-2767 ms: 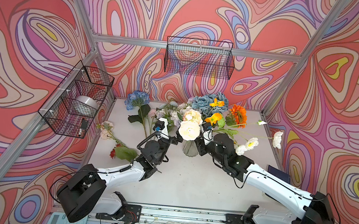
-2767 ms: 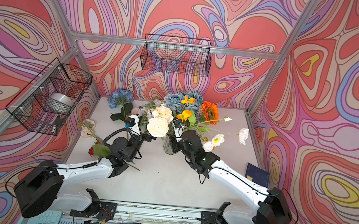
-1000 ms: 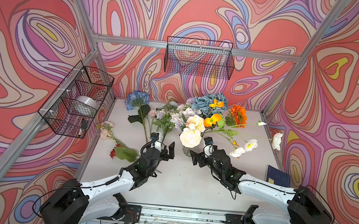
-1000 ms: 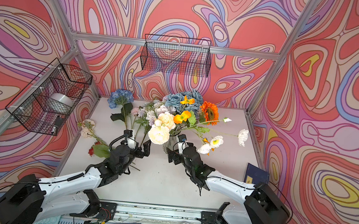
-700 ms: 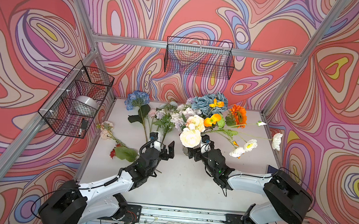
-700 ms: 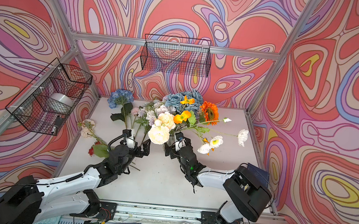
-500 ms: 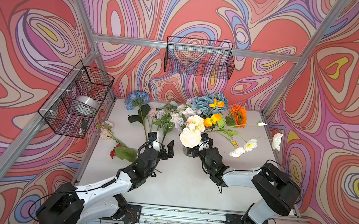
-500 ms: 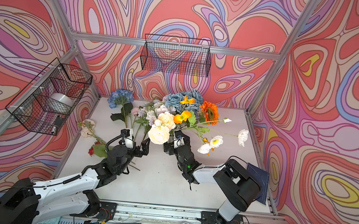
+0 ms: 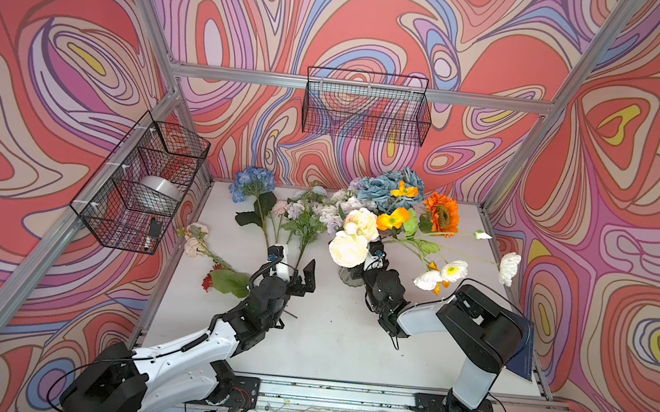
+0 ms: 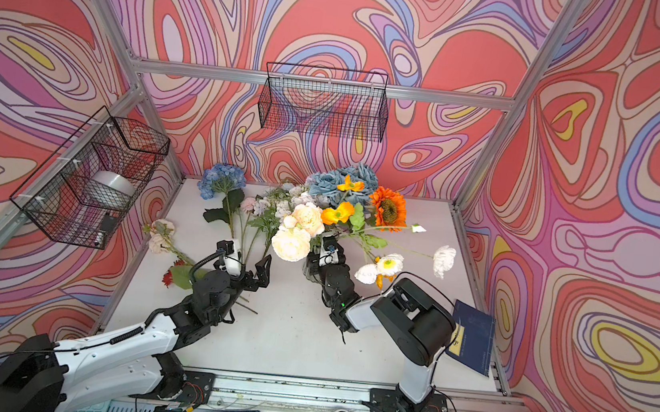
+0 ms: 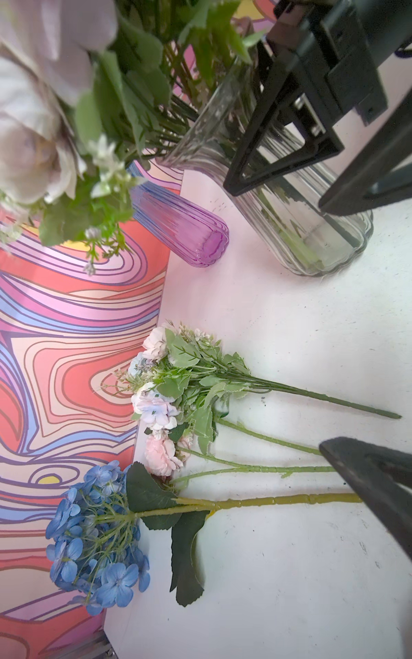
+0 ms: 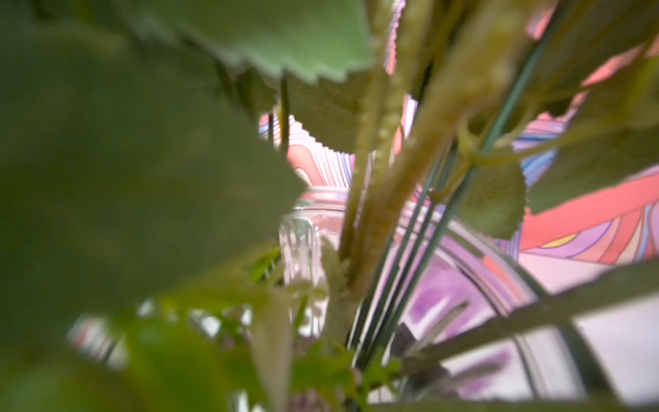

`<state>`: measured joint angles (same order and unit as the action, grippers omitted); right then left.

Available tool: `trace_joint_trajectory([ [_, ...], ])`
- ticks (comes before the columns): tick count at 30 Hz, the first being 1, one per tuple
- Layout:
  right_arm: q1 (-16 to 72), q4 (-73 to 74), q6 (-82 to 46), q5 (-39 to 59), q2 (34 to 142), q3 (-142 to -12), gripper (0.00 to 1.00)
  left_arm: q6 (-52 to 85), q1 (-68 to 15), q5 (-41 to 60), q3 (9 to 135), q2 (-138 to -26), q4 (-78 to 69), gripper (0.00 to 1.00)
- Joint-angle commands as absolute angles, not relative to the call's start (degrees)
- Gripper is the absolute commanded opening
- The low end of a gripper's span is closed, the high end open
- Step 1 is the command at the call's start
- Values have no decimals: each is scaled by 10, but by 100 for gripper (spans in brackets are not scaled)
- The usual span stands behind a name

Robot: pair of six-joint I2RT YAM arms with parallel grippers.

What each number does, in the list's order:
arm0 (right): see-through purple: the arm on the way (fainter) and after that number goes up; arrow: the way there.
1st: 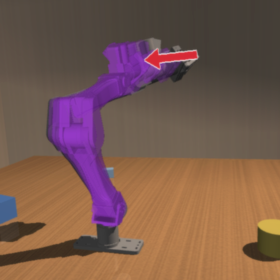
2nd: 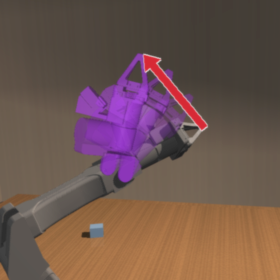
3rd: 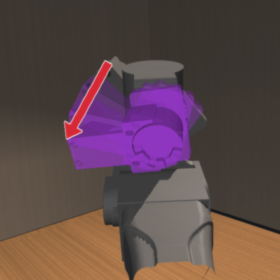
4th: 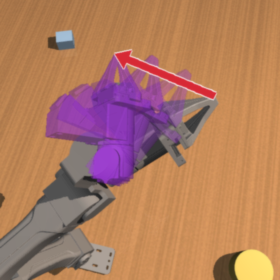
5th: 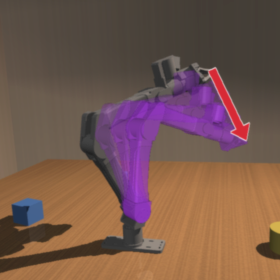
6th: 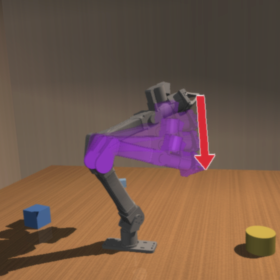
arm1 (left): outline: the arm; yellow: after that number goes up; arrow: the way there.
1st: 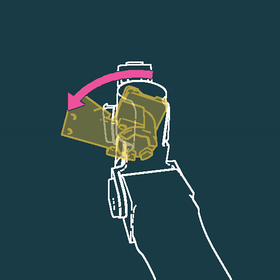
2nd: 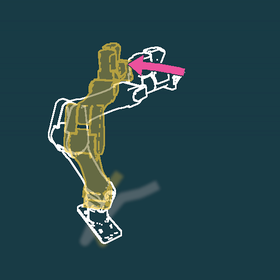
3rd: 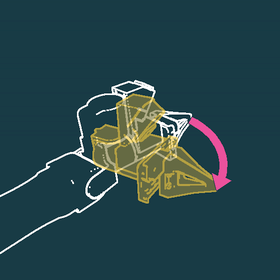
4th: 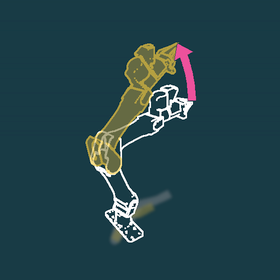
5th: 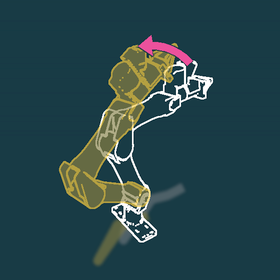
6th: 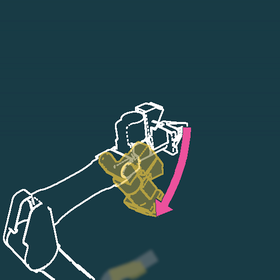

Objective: Arrange the flowers into the vase

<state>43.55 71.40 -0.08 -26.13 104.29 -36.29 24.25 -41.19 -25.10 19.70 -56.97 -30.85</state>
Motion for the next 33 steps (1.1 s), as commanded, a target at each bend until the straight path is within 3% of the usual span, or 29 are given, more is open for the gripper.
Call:
trace_joint_trajectory([
  [1,427,769,13,-286,1033,-343,48,245,-409,-267,189,-558,-301,100],
  [11,337,724,12,-308,907,-242,48,243,-409,-278,194,-569,-308,100],
  [20,177,648,-53,-282,817,-202,49,244,-408,-281,207,-598,-318,100],
  [25,95,671,-55,-258,855,-230,48,246,-407,-289,209,-599,-321,100],
  [33,54,757,6,-224,1027,-365,48,242,-403,-301,200,-575,-309,100],
])
